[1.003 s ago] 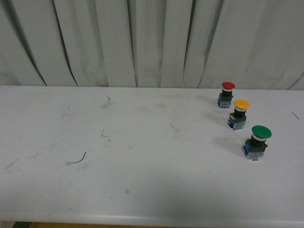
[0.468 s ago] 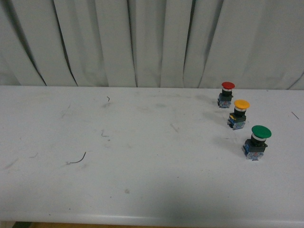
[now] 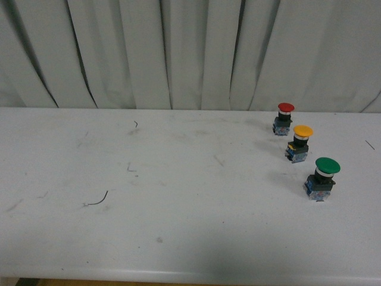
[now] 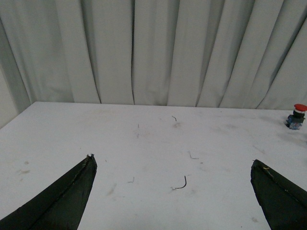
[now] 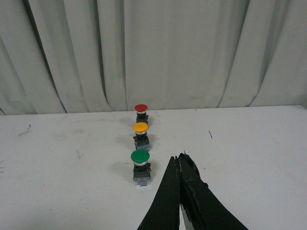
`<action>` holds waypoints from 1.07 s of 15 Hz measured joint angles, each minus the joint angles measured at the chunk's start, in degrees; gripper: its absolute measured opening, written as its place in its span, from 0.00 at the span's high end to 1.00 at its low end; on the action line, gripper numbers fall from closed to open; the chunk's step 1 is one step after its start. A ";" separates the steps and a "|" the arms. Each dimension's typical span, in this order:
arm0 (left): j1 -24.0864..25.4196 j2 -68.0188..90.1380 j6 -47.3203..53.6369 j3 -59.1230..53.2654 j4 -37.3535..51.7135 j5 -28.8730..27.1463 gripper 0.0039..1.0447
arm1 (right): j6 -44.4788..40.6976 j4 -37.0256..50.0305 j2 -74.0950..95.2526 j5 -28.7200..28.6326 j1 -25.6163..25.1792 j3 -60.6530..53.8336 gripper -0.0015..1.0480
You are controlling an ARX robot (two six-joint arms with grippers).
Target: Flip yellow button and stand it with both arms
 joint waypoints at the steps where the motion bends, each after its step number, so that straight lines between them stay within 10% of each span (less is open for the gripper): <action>1: 0.00 0.00 0.00 0.00 0.00 0.00 0.06 | 0.00 -1.07 -0.87 0.00 0.00 0.00 0.98; 11: 0.00 0.00 0.00 0.00 0.02 0.00 0.06 | -0.02 -12.92 -12.26 -0.02 0.00 0.02 0.95; 16: 0.00 0.00 0.00 0.00 0.00 0.00 0.06 | -0.02 -12.90 -12.26 -0.02 0.00 0.02 0.33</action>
